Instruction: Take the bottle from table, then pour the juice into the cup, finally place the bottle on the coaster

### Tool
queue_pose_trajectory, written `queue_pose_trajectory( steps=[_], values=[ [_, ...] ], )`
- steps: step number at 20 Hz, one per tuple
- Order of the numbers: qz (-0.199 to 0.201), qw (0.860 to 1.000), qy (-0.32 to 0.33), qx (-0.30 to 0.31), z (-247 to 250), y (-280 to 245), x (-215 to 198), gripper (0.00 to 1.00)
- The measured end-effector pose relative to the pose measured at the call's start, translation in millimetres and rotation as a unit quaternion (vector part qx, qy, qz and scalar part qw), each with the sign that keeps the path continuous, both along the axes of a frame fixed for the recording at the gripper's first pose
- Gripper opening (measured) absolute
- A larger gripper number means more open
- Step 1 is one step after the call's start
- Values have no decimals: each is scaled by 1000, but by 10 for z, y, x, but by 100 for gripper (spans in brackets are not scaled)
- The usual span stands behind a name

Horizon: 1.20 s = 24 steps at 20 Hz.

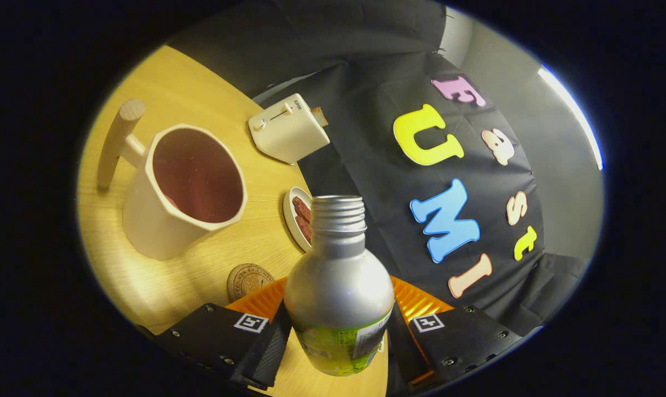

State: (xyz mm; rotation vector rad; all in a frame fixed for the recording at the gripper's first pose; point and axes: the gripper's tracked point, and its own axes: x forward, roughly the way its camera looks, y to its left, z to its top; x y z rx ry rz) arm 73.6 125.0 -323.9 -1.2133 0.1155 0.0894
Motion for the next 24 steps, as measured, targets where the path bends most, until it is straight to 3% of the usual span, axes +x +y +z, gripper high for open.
queue_pose_trajectory(
  steps=[10,24],
  values=[
    [29,994,-26,-104,39,147,6,80],
    [48,977,-60,-199,134,179,21,80]
  ],
)
